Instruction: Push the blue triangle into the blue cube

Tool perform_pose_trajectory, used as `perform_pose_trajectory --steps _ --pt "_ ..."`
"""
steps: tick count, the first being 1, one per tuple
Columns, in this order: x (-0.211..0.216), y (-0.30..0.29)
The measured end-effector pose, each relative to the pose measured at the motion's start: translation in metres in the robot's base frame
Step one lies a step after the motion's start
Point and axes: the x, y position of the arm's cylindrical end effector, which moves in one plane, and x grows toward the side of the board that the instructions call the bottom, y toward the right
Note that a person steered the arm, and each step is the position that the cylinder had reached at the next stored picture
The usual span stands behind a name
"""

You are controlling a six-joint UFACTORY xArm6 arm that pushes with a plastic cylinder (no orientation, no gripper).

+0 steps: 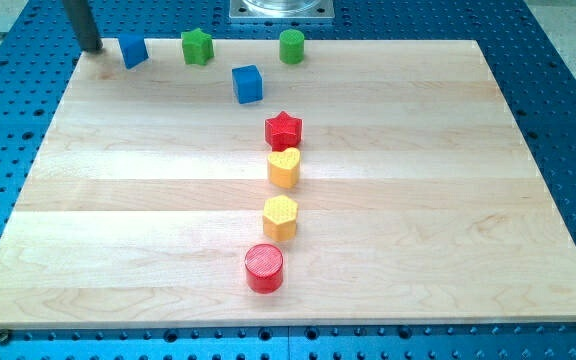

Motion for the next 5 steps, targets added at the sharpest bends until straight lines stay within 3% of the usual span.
perform_pose_trajectory --steps 1,2,3,4,5 --pt "0.015 0.081" --pt "0.096 0.095" --pt "0.083 0.103" --pt "0.056 0.055" --pt "0.088 0.011"
